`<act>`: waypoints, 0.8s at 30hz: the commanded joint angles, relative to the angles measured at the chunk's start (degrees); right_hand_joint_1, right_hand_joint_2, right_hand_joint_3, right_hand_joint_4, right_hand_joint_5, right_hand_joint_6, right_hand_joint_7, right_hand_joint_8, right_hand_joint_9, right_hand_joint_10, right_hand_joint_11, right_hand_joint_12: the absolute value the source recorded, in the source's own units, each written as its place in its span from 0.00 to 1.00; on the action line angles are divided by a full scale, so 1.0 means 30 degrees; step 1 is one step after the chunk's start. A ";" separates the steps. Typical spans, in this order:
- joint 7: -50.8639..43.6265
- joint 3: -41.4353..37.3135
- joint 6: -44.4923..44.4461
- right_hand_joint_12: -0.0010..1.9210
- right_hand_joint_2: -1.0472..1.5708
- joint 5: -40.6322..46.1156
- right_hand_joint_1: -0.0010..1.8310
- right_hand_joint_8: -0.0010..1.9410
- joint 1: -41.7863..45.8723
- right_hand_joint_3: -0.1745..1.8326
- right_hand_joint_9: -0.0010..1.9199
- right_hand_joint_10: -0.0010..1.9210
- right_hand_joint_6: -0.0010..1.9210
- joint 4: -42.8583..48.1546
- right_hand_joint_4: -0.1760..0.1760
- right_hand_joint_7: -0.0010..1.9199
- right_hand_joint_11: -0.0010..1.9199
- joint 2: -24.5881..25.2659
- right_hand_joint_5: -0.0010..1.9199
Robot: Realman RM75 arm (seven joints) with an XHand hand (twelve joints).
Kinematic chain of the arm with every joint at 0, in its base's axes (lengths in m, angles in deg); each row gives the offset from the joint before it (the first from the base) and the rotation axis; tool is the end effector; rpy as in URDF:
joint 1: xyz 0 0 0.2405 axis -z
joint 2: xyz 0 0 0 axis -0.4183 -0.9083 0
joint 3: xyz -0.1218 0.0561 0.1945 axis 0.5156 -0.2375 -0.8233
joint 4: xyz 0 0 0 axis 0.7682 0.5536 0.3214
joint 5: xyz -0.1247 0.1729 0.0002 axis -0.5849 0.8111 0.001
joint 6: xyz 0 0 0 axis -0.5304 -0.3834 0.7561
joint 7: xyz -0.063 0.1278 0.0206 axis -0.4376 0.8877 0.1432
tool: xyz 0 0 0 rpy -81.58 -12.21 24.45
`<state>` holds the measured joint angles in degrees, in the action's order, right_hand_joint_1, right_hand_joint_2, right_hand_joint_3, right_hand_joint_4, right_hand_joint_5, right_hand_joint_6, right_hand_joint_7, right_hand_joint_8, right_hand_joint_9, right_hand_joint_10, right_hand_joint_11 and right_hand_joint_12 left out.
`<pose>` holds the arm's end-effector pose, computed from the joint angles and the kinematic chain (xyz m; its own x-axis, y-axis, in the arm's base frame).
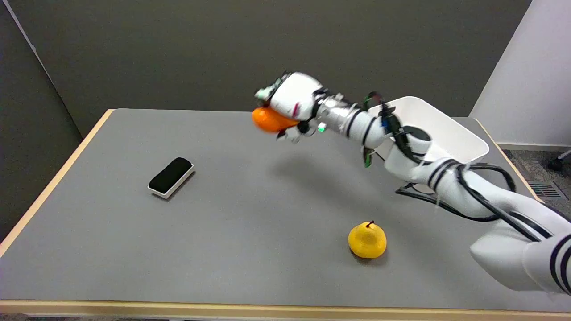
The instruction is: Place mango into white box.
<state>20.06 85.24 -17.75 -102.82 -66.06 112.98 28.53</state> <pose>-0.1662 -0.4707 0.2517 0.9007 0.2892 -0.3243 0.4290 -0.4731 0.7695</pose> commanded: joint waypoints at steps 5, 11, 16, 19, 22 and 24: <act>-0.2370 -1.2638 0.9928 0.79 0.85 -0.0522 0.65 0.67 0.8248 0.18 0.42 0.62 0.81 0.9913 0.16 0.45 0.39 -0.4469 0.29; -0.2370 -1.4570 1.1774 0.79 0.85 0.1089 0.65 0.67 1.0617 0.18 0.42 0.62 0.81 0.9772 0.16 0.45 0.39 -0.4568 0.29; -0.2370 -1.4788 1.2991 0.79 0.85 0.1836 0.65 0.67 1.2136 0.18 0.42 0.62 0.80 0.9746 0.16 0.45 0.39 -0.4310 0.30; -0.2370 -1.4302 1.3255 0.79 0.85 0.2459 0.65 0.67 1.2679 0.18 0.42 0.62 0.80 0.9746 0.16 0.45 0.39 -0.4213 0.30; -0.2370 -1.3140 1.3199 0.79 0.85 0.2597 0.64 0.67 1.2870 0.18 0.42 0.62 0.81 0.9746 0.17 0.45 0.39 -0.4160 0.30; -0.2370 -1.2244 1.3062 0.79 0.85 0.2597 0.64 0.67 1.2778 0.18 0.42 0.62 0.81 0.9687 0.17 0.45 0.39 -0.4176 0.30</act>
<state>13.95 49.72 11.78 -100.03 -38.87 137.67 17.77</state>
